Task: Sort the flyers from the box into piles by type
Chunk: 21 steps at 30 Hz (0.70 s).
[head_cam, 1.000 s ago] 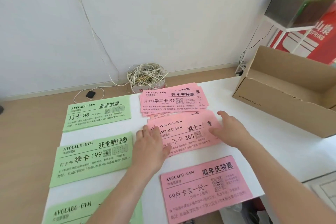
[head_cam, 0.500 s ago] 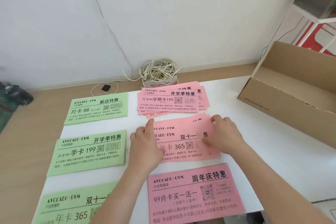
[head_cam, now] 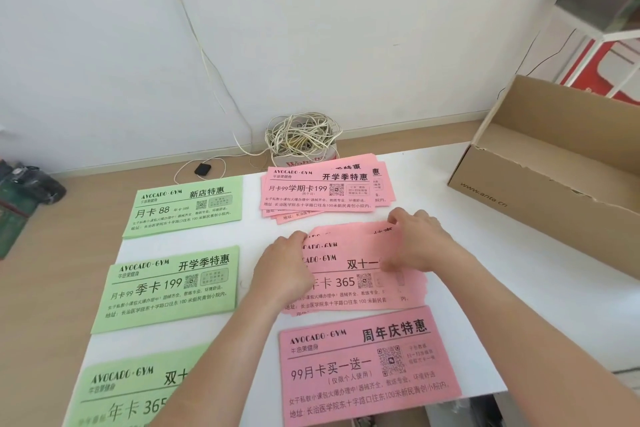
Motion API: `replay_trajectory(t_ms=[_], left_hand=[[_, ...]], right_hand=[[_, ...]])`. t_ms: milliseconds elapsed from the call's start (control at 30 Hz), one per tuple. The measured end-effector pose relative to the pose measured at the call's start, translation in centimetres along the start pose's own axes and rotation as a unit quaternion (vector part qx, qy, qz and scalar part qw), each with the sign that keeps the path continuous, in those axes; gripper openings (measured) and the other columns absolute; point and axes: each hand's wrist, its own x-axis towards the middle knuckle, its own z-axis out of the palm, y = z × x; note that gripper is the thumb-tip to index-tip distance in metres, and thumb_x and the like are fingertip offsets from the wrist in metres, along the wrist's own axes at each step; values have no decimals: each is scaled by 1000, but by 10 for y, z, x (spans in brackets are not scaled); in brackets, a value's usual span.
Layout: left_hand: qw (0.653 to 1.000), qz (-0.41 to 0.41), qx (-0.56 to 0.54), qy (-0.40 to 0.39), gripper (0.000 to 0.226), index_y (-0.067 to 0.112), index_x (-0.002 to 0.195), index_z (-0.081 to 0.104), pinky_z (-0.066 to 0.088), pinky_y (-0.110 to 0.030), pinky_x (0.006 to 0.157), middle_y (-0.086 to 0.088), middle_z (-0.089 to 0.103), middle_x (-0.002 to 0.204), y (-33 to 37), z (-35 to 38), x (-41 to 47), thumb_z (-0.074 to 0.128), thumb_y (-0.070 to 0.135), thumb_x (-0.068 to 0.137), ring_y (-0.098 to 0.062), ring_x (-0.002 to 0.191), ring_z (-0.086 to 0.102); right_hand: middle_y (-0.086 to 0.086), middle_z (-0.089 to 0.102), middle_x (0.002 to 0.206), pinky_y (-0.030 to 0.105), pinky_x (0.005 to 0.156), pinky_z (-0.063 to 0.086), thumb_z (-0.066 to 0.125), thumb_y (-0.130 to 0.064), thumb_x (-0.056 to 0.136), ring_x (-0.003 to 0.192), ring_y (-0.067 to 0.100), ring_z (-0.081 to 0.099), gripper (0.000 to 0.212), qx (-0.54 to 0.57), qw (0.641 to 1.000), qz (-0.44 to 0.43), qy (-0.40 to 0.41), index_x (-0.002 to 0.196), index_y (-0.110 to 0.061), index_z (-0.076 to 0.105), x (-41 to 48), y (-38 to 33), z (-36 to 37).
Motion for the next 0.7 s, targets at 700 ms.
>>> replay_trajectory(t_ms=[700], left_hand=[[834, 11, -541, 112, 41, 19, 93, 64, 51, -18, 71, 5, 73, 86, -7, 4, -16, 69, -17, 73, -9, 85, 67]], right_hand=[[-1, 52, 117, 22, 87, 48, 71, -22, 79, 103, 12, 58, 87, 457, 833, -210, 231, 143, -45, 15, -17, 17, 40]])
